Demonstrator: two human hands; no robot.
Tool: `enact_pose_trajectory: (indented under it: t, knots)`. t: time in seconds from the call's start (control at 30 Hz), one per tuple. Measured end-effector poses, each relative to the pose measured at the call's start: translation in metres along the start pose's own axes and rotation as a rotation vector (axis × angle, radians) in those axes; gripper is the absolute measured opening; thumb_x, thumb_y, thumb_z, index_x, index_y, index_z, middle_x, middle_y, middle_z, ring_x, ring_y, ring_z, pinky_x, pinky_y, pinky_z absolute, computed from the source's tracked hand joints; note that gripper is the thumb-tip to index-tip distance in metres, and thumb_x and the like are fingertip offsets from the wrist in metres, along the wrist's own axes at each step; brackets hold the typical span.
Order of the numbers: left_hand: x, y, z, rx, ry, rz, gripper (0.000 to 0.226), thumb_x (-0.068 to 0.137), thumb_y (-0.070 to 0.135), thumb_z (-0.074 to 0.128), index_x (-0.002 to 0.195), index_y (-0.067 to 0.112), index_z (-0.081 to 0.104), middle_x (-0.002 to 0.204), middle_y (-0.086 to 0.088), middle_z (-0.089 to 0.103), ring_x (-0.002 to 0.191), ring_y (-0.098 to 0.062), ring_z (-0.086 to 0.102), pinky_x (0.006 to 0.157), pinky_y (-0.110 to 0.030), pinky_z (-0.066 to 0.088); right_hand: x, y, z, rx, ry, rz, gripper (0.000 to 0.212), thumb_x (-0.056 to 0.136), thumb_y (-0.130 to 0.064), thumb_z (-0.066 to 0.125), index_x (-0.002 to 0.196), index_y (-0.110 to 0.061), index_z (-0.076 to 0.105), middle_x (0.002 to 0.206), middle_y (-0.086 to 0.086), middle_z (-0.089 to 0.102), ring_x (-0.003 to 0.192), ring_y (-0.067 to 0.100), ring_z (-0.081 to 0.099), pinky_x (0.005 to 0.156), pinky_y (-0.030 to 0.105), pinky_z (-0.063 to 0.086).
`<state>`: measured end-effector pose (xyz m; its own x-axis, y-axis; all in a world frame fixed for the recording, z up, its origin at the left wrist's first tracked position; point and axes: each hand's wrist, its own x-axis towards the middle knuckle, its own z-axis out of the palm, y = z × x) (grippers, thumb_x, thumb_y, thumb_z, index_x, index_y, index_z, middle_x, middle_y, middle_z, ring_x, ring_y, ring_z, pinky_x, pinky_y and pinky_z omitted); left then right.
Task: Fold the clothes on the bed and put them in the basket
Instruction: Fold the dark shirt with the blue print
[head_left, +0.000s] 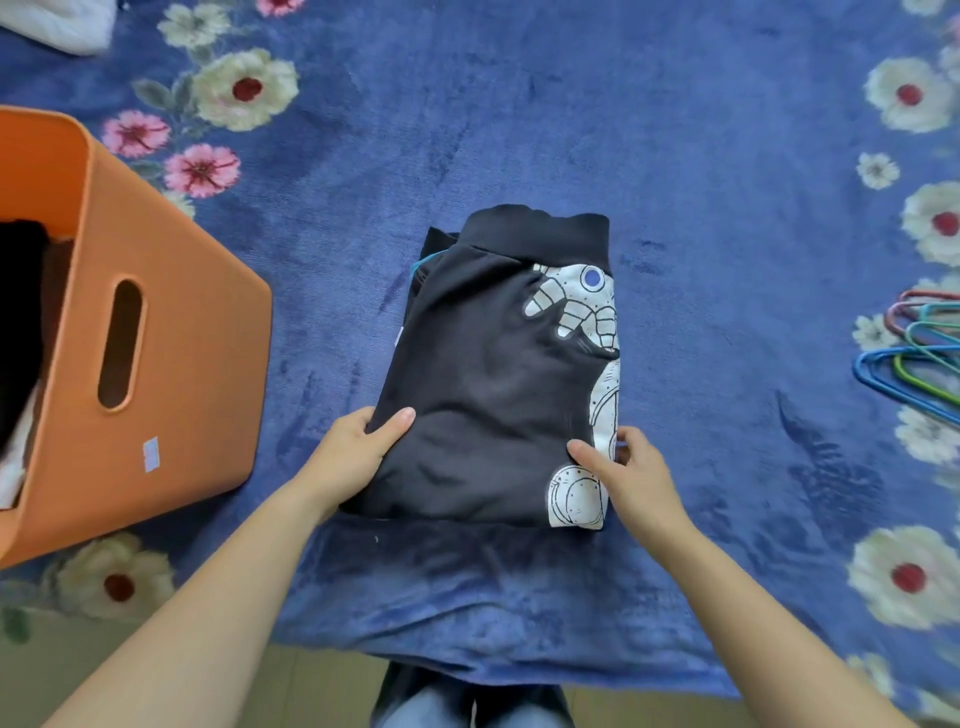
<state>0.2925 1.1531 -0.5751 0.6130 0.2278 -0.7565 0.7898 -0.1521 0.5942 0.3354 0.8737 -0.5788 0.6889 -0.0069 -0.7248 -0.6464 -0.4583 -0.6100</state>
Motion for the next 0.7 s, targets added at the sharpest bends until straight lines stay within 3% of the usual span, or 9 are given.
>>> enact_pose_trajectory:
  t: [0.03,0.1,0.2,0.27,0.33,0.4,0.47,0.57,0.7]
  knots:
    - [-0.006,-0.001,0.0,-0.007,-0.023,-0.01,0.025,0.094,0.043,0.058,0.101,0.023,0.07,0.092,0.019,0.073,0.088,0.005,0.067,0.066,-0.01,0.045,-0.001,-0.003,-0.003,0.022,0.006,0.003,0.026,0.083,-0.027,0.076,0.098,-0.012,0.061,0.089,-0.003,0.069,0.079,0.008,0.064,0.068,0.015,0.048]
    - [-0.018,-0.007,0.0,-0.018,-0.118,-0.042,0.021,0.095,0.04,0.058,0.104,0.025,0.07,0.096,0.02,0.073,0.088,0.006,0.067,0.067,-0.01,0.047,-0.002,0.002,-0.016,0.08,-0.048,0.027,0.027,0.079,-0.017,0.078,0.096,-0.002,0.063,0.086,0.005,0.071,0.073,0.013,0.065,0.068,0.021,0.05]
    - [-0.041,-0.024,0.005,-0.023,-0.271,-0.125,0.027,0.094,0.043,0.058,0.103,0.019,0.068,0.092,0.018,0.073,0.085,-0.001,0.069,0.075,-0.02,0.051,-0.012,0.014,-0.035,-0.009,-0.126,0.061,0.039,0.075,-0.028,0.081,0.094,0.0,0.06,0.083,0.009,0.068,0.075,0.018,0.063,0.073,0.035,0.048]
    - [-0.051,-0.045,0.014,0.129,-0.219,-0.096,0.039,0.091,0.051,0.056,0.092,0.012,0.06,0.066,0.014,0.061,0.062,-0.006,0.058,0.065,-0.029,0.046,-0.021,0.028,-0.041,-0.196,-0.128,0.056,0.039,0.079,-0.039,0.078,0.092,-0.007,0.06,0.079,0.003,0.066,0.072,0.016,0.059,0.07,0.033,0.045]
    - [-0.054,-0.066,0.022,0.323,-0.019,0.024,0.03,0.097,0.048,0.046,0.097,0.019,0.053,0.069,0.01,0.058,0.068,-0.012,0.053,0.07,-0.038,0.042,-0.026,0.037,-0.045,-0.332,-0.071,-0.009,0.03,0.086,-0.047,0.067,0.1,-0.021,0.059,0.084,-0.007,0.067,0.077,0.016,0.061,0.07,0.031,0.046]
    - [-0.056,-0.075,0.021,0.495,0.213,0.251,0.027,0.103,0.032,0.033,0.126,0.026,0.046,0.106,0.005,0.062,0.098,-0.021,0.057,0.08,-0.041,0.045,-0.026,0.044,-0.049,-0.56,0.073,-0.252,0.035,0.094,-0.044,0.055,0.122,-0.024,0.051,0.102,-0.011,0.063,0.089,0.016,0.059,0.077,0.034,0.046]
    - [-0.05,-0.08,0.012,0.805,0.341,0.581,0.053,0.091,0.009,0.034,0.142,0.022,0.036,0.135,-0.009,0.047,0.12,-0.027,0.047,0.092,-0.044,0.045,-0.017,0.049,-0.054,-0.887,0.191,-0.676,0.045,0.096,-0.029,0.049,0.138,-0.016,0.041,0.127,-0.001,0.055,0.11,0.019,0.054,0.087,0.036,0.043]
    - [-0.035,-0.081,-0.001,1.296,0.188,0.885,0.09,0.07,-0.007,0.029,0.153,0.028,0.02,0.156,-0.015,0.021,0.143,-0.033,0.024,0.11,-0.044,0.027,-0.002,0.045,-0.054,-1.263,0.056,-1.132,0.069,0.081,-0.001,0.042,0.148,-0.016,0.032,0.15,0.005,0.036,0.136,0.023,0.038,0.106,0.041,0.031]
    - [-0.01,-0.065,-0.006,1.608,0.097,1.011,0.089,0.077,-0.012,0.024,0.155,0.03,0.016,0.162,-0.008,0.011,0.149,-0.027,0.009,0.117,-0.045,0.018,0.02,0.03,-0.062,-1.587,-0.177,-1.374,0.089,0.073,0.012,0.03,0.155,-0.022,0.021,0.16,0.004,0.022,0.146,0.025,0.022,0.115,0.045,0.021]
